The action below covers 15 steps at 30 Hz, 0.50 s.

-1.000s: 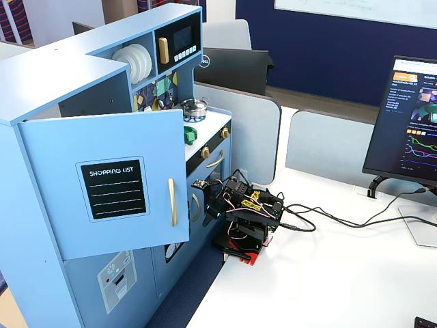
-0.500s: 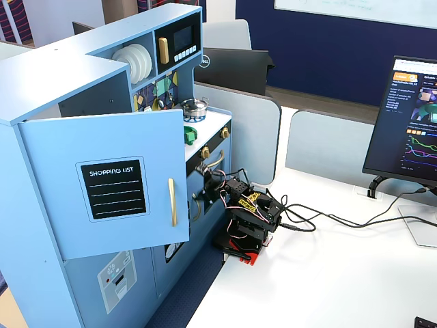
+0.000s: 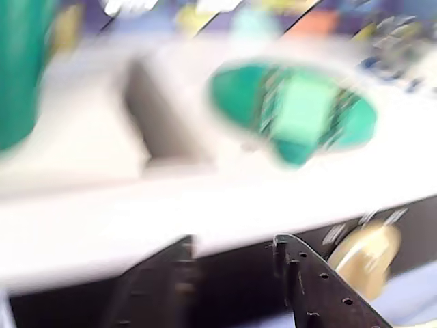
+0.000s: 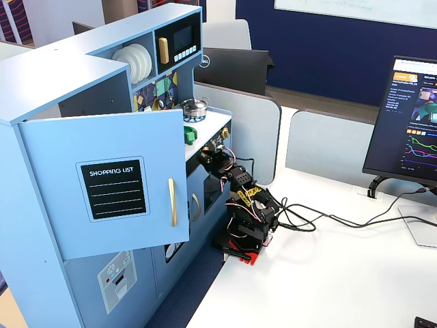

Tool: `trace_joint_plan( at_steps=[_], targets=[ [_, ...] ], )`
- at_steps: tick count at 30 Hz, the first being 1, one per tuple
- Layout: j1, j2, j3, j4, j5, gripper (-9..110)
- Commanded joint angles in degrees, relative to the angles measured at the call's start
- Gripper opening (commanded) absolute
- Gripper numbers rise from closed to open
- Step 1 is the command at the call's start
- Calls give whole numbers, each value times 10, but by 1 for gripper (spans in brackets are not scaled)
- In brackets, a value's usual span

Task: Pick up the lid from the counter and put it on the green recipient

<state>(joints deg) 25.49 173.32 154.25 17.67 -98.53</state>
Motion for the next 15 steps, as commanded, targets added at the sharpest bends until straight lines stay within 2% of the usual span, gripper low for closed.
trace_joint_plan(
  at_steps=[1,7,15],
  targets=[
    [29,-45,-64,-54,53,26],
    [54,-78,-59,-120,80,44],
    [80,-142,-83,-163,74,48]
  ],
)
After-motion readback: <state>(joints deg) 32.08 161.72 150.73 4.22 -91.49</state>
